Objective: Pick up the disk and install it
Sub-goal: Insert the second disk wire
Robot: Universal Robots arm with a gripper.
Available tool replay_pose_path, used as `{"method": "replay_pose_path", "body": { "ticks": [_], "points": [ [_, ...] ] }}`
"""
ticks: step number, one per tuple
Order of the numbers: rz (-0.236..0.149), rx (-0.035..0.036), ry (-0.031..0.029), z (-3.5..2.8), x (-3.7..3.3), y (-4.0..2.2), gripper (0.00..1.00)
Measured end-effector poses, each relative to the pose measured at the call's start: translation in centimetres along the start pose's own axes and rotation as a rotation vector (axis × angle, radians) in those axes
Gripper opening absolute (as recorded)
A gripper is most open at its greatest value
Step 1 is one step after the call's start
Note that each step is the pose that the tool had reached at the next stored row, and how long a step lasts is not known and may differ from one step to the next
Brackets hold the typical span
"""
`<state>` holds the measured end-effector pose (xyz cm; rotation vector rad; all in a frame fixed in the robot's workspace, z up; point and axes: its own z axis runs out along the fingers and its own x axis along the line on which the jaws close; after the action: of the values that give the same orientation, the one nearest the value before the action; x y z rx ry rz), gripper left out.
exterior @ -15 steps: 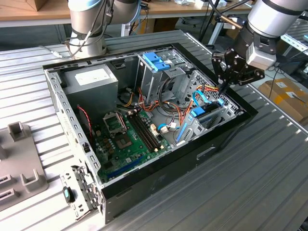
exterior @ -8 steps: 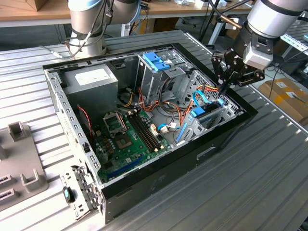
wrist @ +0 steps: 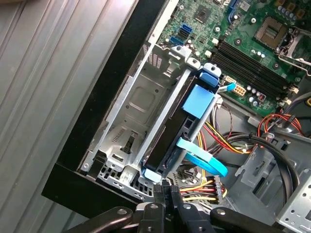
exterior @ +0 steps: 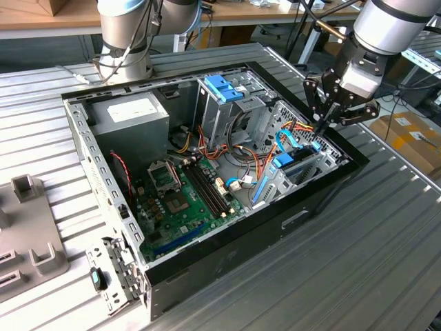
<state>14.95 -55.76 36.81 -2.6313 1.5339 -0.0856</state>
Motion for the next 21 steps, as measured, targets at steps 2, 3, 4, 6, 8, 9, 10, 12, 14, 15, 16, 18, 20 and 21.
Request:
{"method": "replay_pose_path", "body": {
  "ticks": [2,3,4,6,8,9,10,12,14,15,16,18,20,21],
  "points": [
    [0.002,0.0,0.0002,0.0,0.0,0.0,0.16],
    [0.003,0.0,0.0004,0.0,0.0,0.0,0.16],
    [0.003,0.0,0.0004,0.0,0.0,0.0,0.16],
    [0.004,0.0,0.0004,0.0,0.0,0.0,0.16],
    [0.004,0.0,0.0004,0.0,0.0,0.0,0.16],
    [0.004,0.0,0.0004,0.0,0.0,0.0,0.16],
    [0.004,0.0,0.0004,0.0,0.0,0.0,0.16],
    [0.004,0.0,0.0004,0.0,0.0,0.0,0.16],
    [0.004,0.0,0.0004,0.0,-0.02,0.03,0.16],
    [0.008,0.0001,0.0008,0.0,-0.05,0.08,0.16],
    [0.013,0.0,0.0014,0.01,-0.06,0.1,0.16],
    [0.039,0.0,0.0043,0.04,-0.07,0.12,0.16],
    [0.071,-0.0001,0.0079,0.06,-0.07,0.12,0.16],
    [0.082,-0.0001,0.009,0.06,-0.07,0.12,0.16]
  ]
}}
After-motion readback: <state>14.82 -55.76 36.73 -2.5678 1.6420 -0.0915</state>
